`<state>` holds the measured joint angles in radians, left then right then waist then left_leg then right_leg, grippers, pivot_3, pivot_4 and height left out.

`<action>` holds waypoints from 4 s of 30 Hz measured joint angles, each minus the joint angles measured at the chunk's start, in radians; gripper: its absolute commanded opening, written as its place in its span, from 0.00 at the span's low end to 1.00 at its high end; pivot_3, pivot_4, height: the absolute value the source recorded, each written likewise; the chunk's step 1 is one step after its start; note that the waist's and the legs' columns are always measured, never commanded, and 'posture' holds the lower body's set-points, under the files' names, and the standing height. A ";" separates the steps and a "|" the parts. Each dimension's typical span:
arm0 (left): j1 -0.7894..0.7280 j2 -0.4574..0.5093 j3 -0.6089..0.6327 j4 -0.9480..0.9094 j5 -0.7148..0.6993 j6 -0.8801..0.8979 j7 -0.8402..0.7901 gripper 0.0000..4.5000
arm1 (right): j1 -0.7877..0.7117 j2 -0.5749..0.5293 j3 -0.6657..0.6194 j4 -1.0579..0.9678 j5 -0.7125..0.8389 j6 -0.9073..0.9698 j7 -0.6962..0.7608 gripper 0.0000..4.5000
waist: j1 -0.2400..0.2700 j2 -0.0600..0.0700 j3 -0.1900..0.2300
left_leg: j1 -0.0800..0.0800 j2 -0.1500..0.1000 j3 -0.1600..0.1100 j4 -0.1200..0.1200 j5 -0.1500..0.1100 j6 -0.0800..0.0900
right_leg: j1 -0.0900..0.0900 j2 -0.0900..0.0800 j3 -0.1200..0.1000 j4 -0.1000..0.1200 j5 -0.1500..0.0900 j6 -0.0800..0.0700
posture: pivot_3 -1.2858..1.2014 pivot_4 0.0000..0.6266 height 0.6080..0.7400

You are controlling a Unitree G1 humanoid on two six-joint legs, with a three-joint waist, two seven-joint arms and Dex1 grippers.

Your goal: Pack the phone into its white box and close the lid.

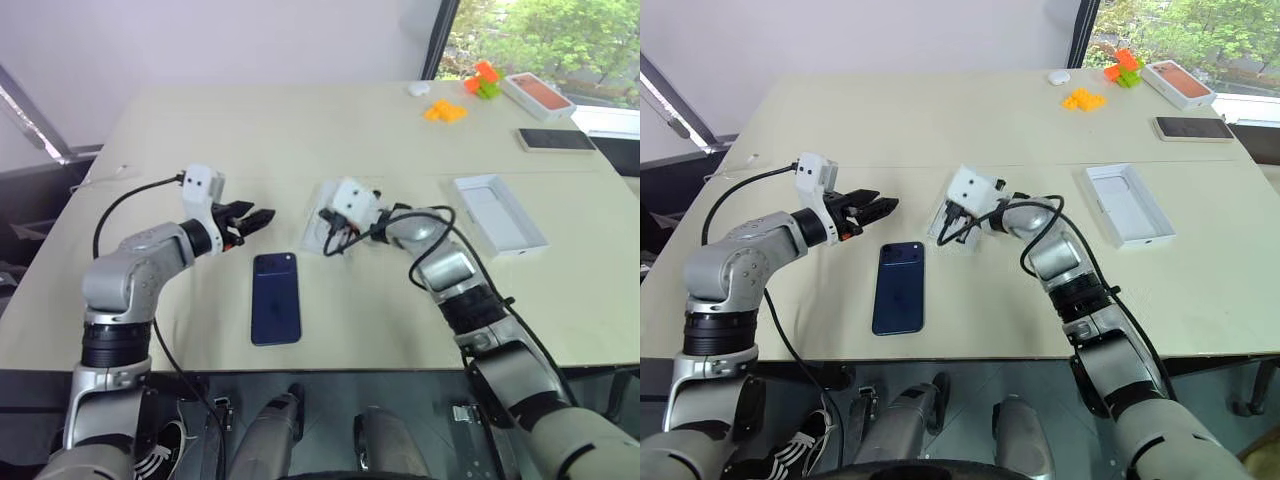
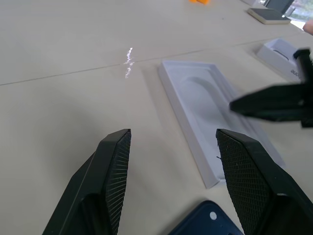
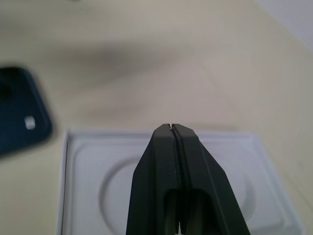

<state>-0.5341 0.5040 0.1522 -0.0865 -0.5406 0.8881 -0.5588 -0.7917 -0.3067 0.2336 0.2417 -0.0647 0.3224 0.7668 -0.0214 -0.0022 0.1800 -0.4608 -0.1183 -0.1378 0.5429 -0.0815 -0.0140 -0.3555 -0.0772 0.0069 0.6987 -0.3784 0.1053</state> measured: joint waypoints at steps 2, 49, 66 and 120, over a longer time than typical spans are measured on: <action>0.023 0.029 0.005 -0.010 -0.004 -0.010 -0.029 0.65 | 0.001 -0.020 -0.012 -0.051 0.041 0.026 0.042 0.01 | 0.000 0.000 0.000 | 0.000 0.000 0.000 0.000 0.000 0.000 | 0.000 0.000 0.000 0.000 0.000 0.000 | 0.52 0.24 1.00; 0.391 0.311 0.158 -0.181 -0.193 -0.082 -0.327 0.85 | 0.115 -0.120 0.054 -0.304 0.200 0.084 0.230 0.70 | 0.001 0.001 0.000 | -0.002 0.003 0.003 -0.007 -0.002 -0.002 | -0.006 -0.001 0.003 -0.003 -0.004 -0.010 | 0.52 0.24 1.00; 0.531 0.226 0.384 -0.158 -0.625 0.420 -0.073 1.00 | 0.190 -0.178 0.267 -0.241 -0.141 -0.384 0.168 0.01 | 0.005 0.000 0.000 | -0.001 0.003 0.004 -0.003 -0.003 -0.002 | -0.003 -0.001 0.004 -0.006 -0.004 -0.012 | 0.52 0.24 1.00; 0.362 0.163 -0.023 -0.160 -1.216 0.206 0.926 1.00 | 0.196 -0.083 0.326 -0.060 -0.431 -0.565 0.052 0.01 | 0.003 -0.002 -0.005 | 0.019 0.007 0.005 -0.001 -0.004 -0.001 | 0.020 0.001 0.003 -0.012 -0.003 -0.014 | 0.52 0.24 1.00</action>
<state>-0.1717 0.6666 0.1288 -0.2461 -1.7563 1.0937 0.3671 -0.5956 -0.3897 0.5593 0.1817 -0.4961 -0.2429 0.8187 -0.0183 -0.0039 0.1750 -0.4422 -0.1115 -0.1330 0.5421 -0.0851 -0.0150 -0.3357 -0.0758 0.0100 0.6871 -0.3815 0.0912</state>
